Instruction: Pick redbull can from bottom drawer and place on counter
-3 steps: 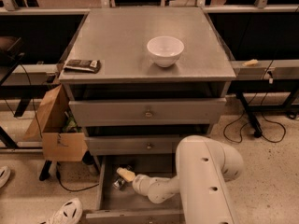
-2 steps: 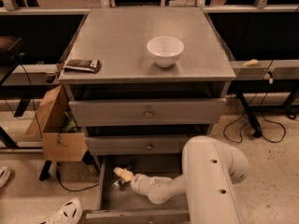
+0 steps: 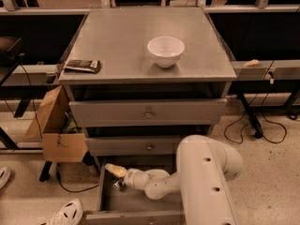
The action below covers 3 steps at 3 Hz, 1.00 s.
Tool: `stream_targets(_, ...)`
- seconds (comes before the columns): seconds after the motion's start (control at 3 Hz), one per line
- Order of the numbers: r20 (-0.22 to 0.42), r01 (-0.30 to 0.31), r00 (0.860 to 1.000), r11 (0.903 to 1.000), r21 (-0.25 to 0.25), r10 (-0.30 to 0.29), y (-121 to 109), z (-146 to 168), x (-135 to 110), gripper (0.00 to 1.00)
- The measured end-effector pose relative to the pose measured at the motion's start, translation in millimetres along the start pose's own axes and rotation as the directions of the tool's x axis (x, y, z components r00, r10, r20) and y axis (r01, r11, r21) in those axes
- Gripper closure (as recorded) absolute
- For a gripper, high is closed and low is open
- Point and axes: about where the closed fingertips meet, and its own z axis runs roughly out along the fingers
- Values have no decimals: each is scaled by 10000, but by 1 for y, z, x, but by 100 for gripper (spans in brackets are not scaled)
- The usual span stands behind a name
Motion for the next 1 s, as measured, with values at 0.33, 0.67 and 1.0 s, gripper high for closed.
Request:
stream_targets(0.33, -233, 994, 9946, 9917, -821, -1016, 1, 7, -16, 0)
stream_targets(0.67, -445, 1963, 9783, 9736, -1168, -2026, 7, 4, -13, 0)
stream_targets(1.0, -420, 2184, 9735, 9683, -1214, -2248, 8, 4, -12, 0)
